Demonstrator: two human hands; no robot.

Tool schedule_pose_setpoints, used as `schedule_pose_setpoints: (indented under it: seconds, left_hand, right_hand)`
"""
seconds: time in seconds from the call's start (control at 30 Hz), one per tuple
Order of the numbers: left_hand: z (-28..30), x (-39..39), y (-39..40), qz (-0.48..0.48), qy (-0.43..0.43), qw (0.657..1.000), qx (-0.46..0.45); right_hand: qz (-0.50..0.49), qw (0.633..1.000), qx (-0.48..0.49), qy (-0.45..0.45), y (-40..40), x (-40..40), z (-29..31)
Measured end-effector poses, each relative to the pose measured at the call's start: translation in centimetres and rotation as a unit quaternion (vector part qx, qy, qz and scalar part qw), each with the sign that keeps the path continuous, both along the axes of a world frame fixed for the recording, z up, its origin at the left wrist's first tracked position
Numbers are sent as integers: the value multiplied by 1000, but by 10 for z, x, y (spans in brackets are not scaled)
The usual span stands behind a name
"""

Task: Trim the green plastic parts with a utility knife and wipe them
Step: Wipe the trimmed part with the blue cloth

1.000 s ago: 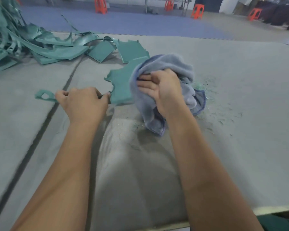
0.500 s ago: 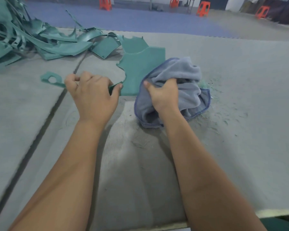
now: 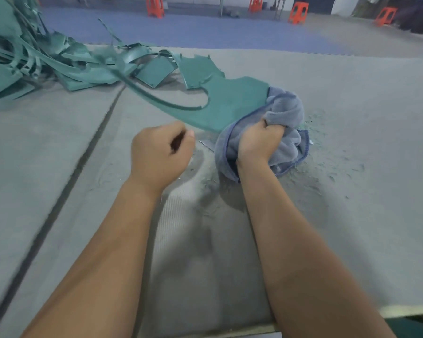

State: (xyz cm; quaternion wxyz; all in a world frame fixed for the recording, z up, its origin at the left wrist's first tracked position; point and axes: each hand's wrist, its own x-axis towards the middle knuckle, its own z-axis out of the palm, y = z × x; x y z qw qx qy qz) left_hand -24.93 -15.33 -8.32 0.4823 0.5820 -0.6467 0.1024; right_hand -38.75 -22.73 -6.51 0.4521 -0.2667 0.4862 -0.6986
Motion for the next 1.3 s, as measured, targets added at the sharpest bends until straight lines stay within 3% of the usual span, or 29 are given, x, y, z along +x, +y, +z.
schedule_pose_setpoints:
  seconds: [0.07,0.13,0.23,0.27,0.3,0.37,0.5,0.57,0.67,0.77,0.83,1.0,1.07,1.2,1.3]
  left_hand:
    - [-1,-6,-4,-18,144,974,175]
    - [1,-13,-11,-76,358,901,233]
    - [8,-20,-23,-226,640,727,102]
    - [8,-17,-26,-238,681,690,61]
    - [9,-11,-27,-221,700,677,41]
    - [9,4,-27,-150,711,686,46]
    - [6,30,-21,-88,662,731,139]
    - [5,32,-19,-96,640,741,178]
    - [4,26,-21,-118,674,713,151]
    - [3,18,-23,-183,754,622,104]
    - [1,15,-25,-175,783,590,88]
    - [-9,17,-34,-120,792,592,90]
    - [-14,17,-36,-106,779,612,82]
    - [-17,15,-37,-106,759,641,42]
    - [-18,15,-38,-122,748,651,29]
  right_hand:
    - [-1,1000,-2,-11,-1,-1,-1]
    - [26,999,-5,30,-1,2,-2]
    - [112,978,-18,176,1,7,-4]
    - [131,965,-31,223,2,9,-6]
    - [137,956,-41,256,2,9,-7]
    - [97,962,-48,251,4,8,-5]
    - [-42,990,-78,109,3,-4,4]
    - [-21,980,-113,161,6,-4,3]
    - [90,920,-156,348,11,8,-7]
    - [209,797,-179,538,12,18,-19]
    - [249,750,-194,581,15,24,-18]
    - [372,724,-178,553,16,24,-7]
    - [343,700,-162,605,14,29,-7]
    - [187,655,-66,730,-3,39,-11]
    - [203,658,15,725,-17,26,-10]
